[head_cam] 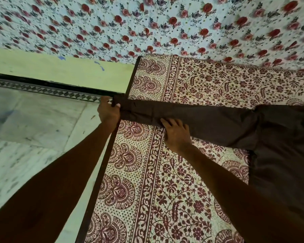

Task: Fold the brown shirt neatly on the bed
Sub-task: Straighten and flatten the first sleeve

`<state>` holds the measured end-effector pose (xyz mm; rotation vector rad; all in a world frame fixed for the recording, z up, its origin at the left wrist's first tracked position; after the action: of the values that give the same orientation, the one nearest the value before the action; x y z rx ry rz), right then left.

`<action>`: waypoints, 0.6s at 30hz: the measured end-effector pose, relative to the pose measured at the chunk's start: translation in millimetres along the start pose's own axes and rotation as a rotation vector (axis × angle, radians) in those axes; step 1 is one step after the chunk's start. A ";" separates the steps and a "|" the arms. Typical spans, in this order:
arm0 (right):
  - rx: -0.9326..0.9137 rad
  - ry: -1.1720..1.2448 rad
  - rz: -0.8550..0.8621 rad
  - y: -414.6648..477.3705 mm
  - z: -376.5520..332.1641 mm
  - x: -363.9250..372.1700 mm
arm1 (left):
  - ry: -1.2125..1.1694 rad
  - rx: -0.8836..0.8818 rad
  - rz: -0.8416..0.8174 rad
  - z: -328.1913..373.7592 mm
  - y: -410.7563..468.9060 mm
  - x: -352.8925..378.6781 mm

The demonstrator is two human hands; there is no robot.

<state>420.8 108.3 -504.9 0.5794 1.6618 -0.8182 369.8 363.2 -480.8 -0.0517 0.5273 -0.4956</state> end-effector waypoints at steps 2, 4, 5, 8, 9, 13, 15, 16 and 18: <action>0.001 -0.051 -0.025 -1.9 -0.4 9.0 | 0.186 -0.023 0.007 -9.5 3.4 -0.9; -0.018 -0.058 -0.050 -5.0 0.9 16.2 | 0.450 0.052 0.057 -8.9 -7.5 2.8; -0.022 -0.049 -0.033 -7.2 2.3 17.6 | 0.523 0.160 0.054 -6.3 -17.3 8.4; 0.037 -0.028 0.055 -14.6 11.5 14.6 | 0.560 0.520 -0.198 -2.3 -61.1 40.5; 0.071 -0.029 0.064 -17.6 16.5 14.8 | 0.577 0.555 -0.305 -7.2 -75.4 51.7; 0.104 -0.059 -0.060 -32.4 36.2 29.6 | 0.716 0.452 -0.507 -42.5 -96.6 68.1; 0.055 -0.065 -0.083 -41.6 45.8 33.2 | 0.724 0.389 -0.477 -45.9 -99.9 71.6; 0.032 -0.042 -0.065 -45.3 50.0 31.8 | 0.697 0.338 -0.432 -41.0 -102.7 73.2; 0.059 0.052 0.029 -54.3 65.9 19.9 | 0.635 0.290 -0.332 -22.1 -115.5 83.6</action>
<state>417.1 22.1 -520.5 0.6698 1.6774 -0.8397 370.7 224.2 -519.4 0.3101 1.0703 -0.9178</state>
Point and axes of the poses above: each hand's wrist, its own y-axis towards the middle knuckle, its own x-axis out of the palm, z = x × y, the point moved 3 cm from there along y, towards the middle knuckle, and after that the axes turned 9 degrees about -y, right-handed, at the moved point
